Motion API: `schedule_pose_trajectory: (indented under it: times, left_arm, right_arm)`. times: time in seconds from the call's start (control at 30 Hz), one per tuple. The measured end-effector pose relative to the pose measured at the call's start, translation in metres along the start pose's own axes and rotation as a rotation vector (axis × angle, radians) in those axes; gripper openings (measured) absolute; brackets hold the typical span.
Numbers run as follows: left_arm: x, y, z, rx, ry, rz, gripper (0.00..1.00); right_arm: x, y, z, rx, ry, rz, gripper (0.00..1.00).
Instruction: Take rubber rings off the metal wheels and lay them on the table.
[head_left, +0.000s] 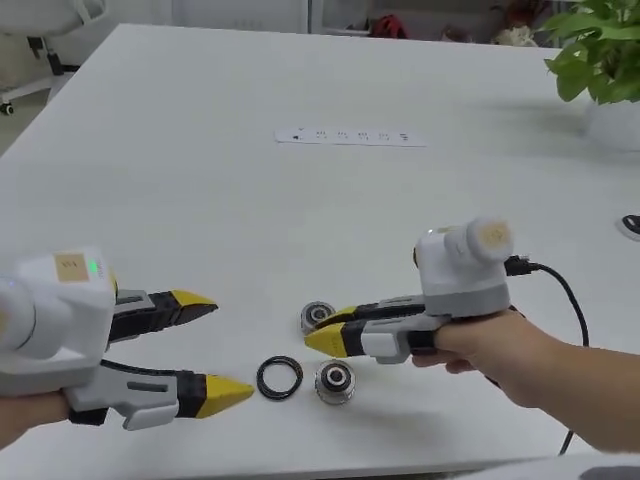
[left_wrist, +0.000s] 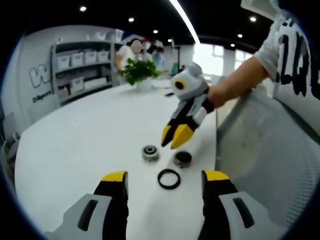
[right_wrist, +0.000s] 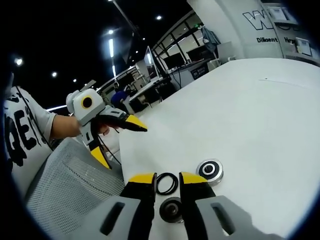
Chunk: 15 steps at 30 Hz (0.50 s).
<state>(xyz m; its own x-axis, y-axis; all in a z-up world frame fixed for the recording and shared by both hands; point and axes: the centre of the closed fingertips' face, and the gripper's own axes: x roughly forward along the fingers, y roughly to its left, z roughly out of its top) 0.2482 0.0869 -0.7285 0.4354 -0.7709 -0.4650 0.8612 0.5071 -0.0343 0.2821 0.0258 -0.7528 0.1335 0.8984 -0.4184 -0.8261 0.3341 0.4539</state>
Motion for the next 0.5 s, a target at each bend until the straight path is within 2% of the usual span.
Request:
schedule_pose_trajectory:
  times: [0.33, 0.5]
  left_arm:
    - [-0.012, 0.002, 0.01, 0.002, -0.018, 0.023, 0.62]
    - [-0.017, 0.002, 0.016, 0.004, -0.026, 0.037, 0.63]
  right_arm:
    - [-0.03, 0.003, 0.019, -0.061, -0.057, -0.031, 0.24]
    - [-0.048, 0.002, 0.019, -0.114, -0.06, -0.061, 0.3]
